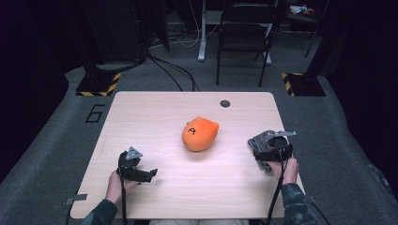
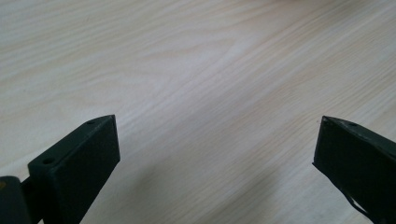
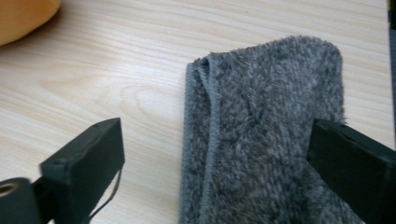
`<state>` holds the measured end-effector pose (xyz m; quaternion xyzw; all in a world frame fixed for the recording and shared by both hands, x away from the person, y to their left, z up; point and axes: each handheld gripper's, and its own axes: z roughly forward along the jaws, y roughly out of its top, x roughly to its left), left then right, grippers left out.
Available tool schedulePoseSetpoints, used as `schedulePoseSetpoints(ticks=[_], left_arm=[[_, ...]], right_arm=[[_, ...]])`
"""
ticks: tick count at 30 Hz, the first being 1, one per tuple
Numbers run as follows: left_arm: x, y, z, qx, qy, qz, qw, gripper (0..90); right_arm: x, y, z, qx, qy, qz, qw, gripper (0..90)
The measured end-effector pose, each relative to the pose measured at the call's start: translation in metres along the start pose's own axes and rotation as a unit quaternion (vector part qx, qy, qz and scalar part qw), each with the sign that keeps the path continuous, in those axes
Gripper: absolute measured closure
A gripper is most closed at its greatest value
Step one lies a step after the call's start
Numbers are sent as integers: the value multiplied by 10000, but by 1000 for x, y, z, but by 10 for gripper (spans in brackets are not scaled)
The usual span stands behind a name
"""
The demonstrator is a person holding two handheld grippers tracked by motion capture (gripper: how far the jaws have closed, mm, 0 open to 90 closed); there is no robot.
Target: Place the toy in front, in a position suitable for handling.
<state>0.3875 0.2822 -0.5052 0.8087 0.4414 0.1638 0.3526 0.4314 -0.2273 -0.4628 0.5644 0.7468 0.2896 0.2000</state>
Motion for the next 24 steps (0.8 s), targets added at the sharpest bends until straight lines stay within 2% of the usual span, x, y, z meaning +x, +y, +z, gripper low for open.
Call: schedulePoseSetpoints(ticks=[2,5,7,10,12,16,18,24], left_arm=[[-2,5,-2,-81,40,56,9999,3],[-5,11,1,-135,-2,-16,9999,4],[-5,15,4,-68,-32,65,10000,4],[-7,22,9,-95,-28,146,9998,6],[-8,28,11,-68,-110,150,9998,11],[-10,37,16,-200,-157,111,9996,28],[-11,44,20,-256,-261,52,9993,28],[-18,63,36,-397,-395,65,9984,23]], right_arm=[[2,0,-1,5,7,-30,10000,5],[7,0,-3,-12,45,-100,9999,0],[9,-1,-4,-56,94,-145,9998,0],[13,-1,-7,-23,121,-156,9998,0],[15,-2,-8,-52,161,-228,9996,0],[19,-3,-10,-10,161,-264,9995,0],[19,-5,-11,15,143,-334,9993,0],[16,-9,-13,37,124,-322,9994,0]])
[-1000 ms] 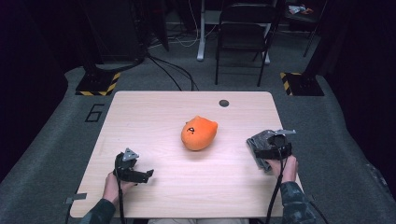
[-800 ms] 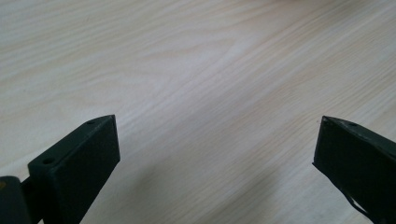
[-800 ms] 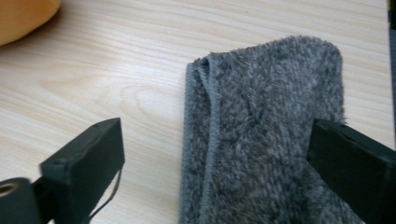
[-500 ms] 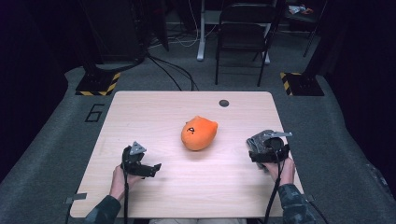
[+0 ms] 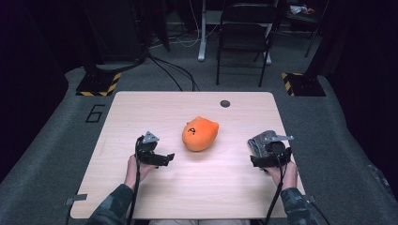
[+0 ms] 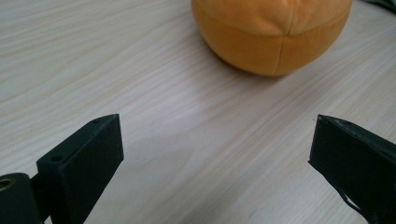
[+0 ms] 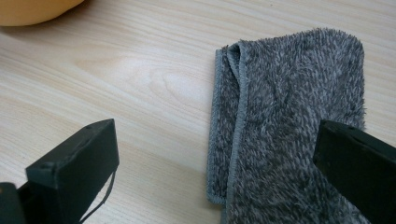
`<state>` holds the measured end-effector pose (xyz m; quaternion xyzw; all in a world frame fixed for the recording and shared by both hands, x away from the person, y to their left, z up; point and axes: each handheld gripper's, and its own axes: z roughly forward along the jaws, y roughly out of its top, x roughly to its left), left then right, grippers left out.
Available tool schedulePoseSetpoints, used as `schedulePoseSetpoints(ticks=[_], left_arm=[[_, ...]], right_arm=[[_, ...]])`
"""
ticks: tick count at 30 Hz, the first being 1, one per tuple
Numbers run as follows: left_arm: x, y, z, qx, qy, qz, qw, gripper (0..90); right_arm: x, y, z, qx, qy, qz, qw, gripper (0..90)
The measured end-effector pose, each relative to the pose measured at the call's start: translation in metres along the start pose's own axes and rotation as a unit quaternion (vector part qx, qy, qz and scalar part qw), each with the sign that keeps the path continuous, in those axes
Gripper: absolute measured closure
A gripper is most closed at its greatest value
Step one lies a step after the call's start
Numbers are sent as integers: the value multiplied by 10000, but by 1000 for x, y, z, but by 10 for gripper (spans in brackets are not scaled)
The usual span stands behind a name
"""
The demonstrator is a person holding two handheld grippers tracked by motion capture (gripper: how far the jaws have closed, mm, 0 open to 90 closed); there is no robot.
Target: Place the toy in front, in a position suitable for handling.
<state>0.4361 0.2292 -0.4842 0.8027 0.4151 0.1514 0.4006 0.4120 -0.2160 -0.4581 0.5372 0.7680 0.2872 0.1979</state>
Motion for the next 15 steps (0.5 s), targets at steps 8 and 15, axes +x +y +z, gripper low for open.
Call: schedulePoseSetpoints(ticks=[8,15], left_arm=[[-7,19,18,-112,-98,17,9999,19],[-15,38,30,-270,-237,69,9993,26]], right_arm=[[-3,0,1,38,-84,-12,10000,0],[-3,0,1,55,-98,-4,9999,0]])
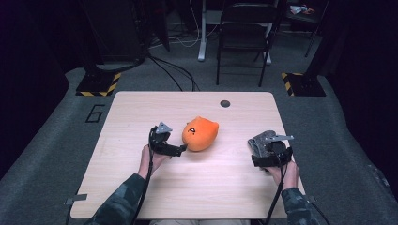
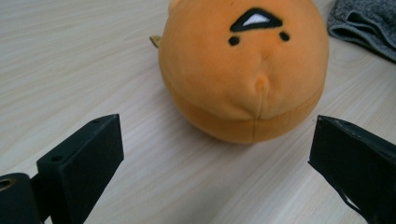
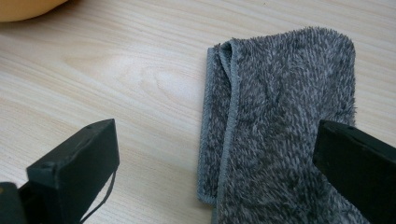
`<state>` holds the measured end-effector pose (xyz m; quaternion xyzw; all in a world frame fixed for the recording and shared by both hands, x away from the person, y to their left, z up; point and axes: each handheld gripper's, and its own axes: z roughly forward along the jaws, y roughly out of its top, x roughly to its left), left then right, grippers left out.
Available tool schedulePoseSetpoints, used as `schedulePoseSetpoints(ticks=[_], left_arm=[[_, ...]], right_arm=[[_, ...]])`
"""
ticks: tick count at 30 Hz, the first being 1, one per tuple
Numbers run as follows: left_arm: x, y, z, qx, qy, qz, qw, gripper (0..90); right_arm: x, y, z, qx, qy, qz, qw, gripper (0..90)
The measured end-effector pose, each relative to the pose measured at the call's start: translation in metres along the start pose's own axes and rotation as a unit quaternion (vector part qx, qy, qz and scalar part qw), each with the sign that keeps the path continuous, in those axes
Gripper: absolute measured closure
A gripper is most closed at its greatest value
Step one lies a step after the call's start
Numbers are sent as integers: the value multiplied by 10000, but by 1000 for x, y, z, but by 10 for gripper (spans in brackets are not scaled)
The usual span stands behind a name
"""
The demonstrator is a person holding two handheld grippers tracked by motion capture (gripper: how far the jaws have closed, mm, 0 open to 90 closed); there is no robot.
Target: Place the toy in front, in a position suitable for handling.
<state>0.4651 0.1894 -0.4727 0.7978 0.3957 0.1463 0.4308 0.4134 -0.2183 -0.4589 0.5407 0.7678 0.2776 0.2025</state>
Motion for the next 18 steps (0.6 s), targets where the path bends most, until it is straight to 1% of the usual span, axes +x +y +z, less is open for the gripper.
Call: schedulePoseSetpoints(ticks=[1,2,3,5,6,7,8,11,12,13,14,15,18], left_arm=[[0,0,0,0,0,0,10000,27],[-2,4,3,-34,-2,36,10000,32],[-3,5,5,-24,-20,53,10000,35],[-3,7,9,-19,-25,47,10000,41],[-3,8,11,-58,-34,41,10000,46],[-3,10,12,-38,-68,47,10000,51],[-4,11,13,-50,-76,34,10000,55],[-5,14,17,-86,-100,55,9999,73],[-6,16,19,-82,-102,112,9999,79],[-7,17,21,-112,-114,75,9998,84],[-7,18,23,-96,-133,100,9998,96],[-7,18,24,-112,-125,90,9998,104],[-9,20,29,-145,-191,58,9997,118]], right_arm=[[-1,0,1,-7,17,-17,10000,0],[0,0,0,33,-10,19,10000,0],[-1,0,0,14,-12,8,10000,0],[-2,0,0,-3,-22,-4,10000,0],[-2,-1,0,-15,-20,-1,10000,0],[-2,-1,-1,13,-37,23,10000,0],[-3,-2,-1,-3,-33,3,10000,0],[-4,-3,-2,26,-52,46,10000,0],[-6,-4,-2,10,-49,56,10000,0],[-6,-4,-2,10,-51,68,10000,0],[-7,-4,-2,3,-59,36,10000,0],[-6,-4,-2,25,-57,72,10000,0],[-7,-4,-1,7,-54,41,10000,0]])
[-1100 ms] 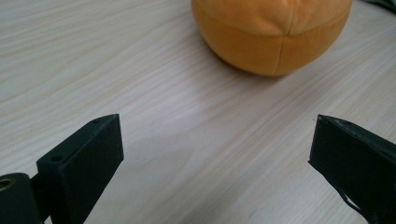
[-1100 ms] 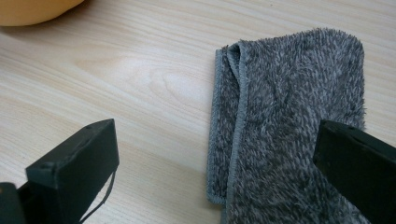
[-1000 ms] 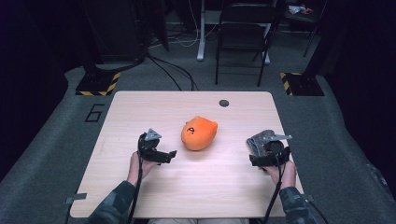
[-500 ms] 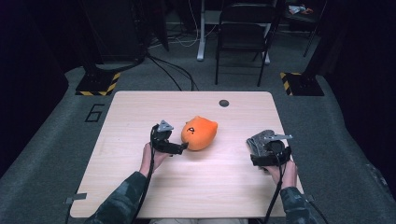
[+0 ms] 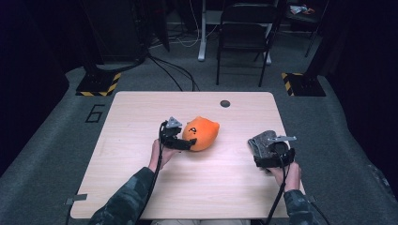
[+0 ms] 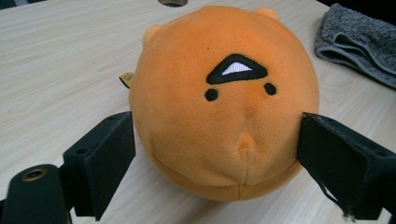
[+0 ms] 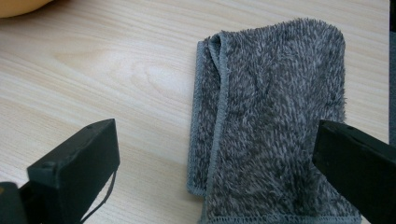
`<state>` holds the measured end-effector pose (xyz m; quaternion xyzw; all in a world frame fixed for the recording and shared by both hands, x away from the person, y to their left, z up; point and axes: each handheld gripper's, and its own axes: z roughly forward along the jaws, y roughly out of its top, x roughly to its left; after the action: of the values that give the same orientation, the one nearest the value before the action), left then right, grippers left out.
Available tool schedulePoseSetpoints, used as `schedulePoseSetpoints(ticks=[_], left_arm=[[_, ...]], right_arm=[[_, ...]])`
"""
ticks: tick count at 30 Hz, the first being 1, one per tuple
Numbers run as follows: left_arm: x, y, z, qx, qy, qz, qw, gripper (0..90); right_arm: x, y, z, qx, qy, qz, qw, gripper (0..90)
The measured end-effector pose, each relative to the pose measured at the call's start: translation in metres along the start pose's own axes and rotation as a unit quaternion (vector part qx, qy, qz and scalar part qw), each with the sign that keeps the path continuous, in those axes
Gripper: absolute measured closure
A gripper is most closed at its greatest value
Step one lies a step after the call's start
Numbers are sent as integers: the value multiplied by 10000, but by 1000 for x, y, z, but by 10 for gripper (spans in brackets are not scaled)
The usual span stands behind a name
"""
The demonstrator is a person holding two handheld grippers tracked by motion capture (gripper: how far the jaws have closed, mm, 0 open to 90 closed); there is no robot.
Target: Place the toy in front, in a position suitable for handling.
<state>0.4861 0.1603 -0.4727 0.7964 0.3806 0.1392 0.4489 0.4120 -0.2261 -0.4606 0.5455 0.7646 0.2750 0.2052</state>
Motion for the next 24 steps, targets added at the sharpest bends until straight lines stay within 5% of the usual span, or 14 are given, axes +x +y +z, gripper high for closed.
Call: schedulePoseSetpoints(ticks=[10,14,20,24], left_arm=[[-4,-4,9,105,-114,52,9999,257],[-5,-8,9,97,-128,131,9998,376],[-9,-13,8,-82,-90,352,9993,591],[-10,-15,6,-239,-61,367,9990,644]], right_arm=[[0,0,2,63,22,15,10000,4],[0,1,3,74,23,-20,10000,9],[0,1,3,98,40,-12,9999,17],[0,1,4,95,48,-10,9999,19]])
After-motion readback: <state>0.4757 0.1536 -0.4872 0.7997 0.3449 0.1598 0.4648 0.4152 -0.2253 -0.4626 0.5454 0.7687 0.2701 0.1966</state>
